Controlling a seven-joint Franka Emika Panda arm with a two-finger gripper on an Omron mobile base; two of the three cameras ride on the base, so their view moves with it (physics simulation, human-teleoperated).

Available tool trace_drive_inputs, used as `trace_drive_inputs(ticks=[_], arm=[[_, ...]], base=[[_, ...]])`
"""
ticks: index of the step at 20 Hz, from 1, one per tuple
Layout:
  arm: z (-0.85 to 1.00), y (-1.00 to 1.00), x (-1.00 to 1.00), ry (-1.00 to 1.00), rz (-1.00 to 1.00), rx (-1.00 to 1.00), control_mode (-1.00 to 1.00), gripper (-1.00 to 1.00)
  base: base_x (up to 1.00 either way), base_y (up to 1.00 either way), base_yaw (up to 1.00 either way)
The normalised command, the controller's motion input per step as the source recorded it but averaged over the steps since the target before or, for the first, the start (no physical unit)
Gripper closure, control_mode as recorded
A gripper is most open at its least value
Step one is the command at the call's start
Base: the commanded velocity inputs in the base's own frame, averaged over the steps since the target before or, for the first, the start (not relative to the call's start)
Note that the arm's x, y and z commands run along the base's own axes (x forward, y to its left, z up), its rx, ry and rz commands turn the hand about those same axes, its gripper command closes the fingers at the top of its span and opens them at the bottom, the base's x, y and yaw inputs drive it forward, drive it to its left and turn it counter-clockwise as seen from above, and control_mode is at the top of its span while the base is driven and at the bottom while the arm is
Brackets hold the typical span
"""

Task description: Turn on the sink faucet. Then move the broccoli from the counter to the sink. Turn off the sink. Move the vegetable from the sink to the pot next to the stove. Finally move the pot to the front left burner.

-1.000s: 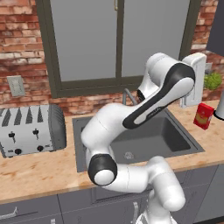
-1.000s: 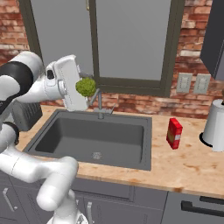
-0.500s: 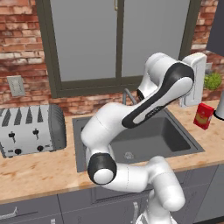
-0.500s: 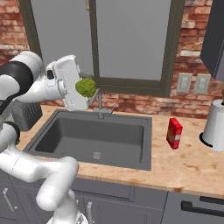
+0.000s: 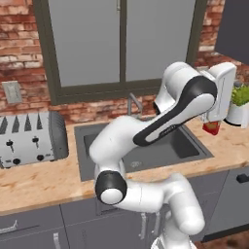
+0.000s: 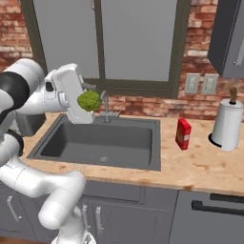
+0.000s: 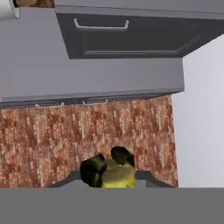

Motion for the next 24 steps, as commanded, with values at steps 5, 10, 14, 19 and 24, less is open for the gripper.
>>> trace_drive_inputs(ticks=[5, 10, 14, 19, 24], arm=[[0.00, 0.00, 0.00, 0.00, 0.00, 0.00, 1.00, 1.00], [0.00, 0.00, 0.00, 0.00, 0.00, 0.00, 1.00, 1.00], [0.00, 0.00, 0.00, 0.00, 0.00, 0.00, 1.00, 1.00], [0.00, 0.00, 0.00, 0.00, 0.00, 0.00, 1.00, 1.00], [0.00, 0.00, 0.00, 0.00, 0.00, 0.00, 1.00, 1.00]], base=[[-0.66, -0.06, -0.29], [-0.55, -0.06, -0.32], [-0.42, -0.03, -0.33], [-0.26, 0.00, -0.36], [-0.15, 0.00, -0.41]])
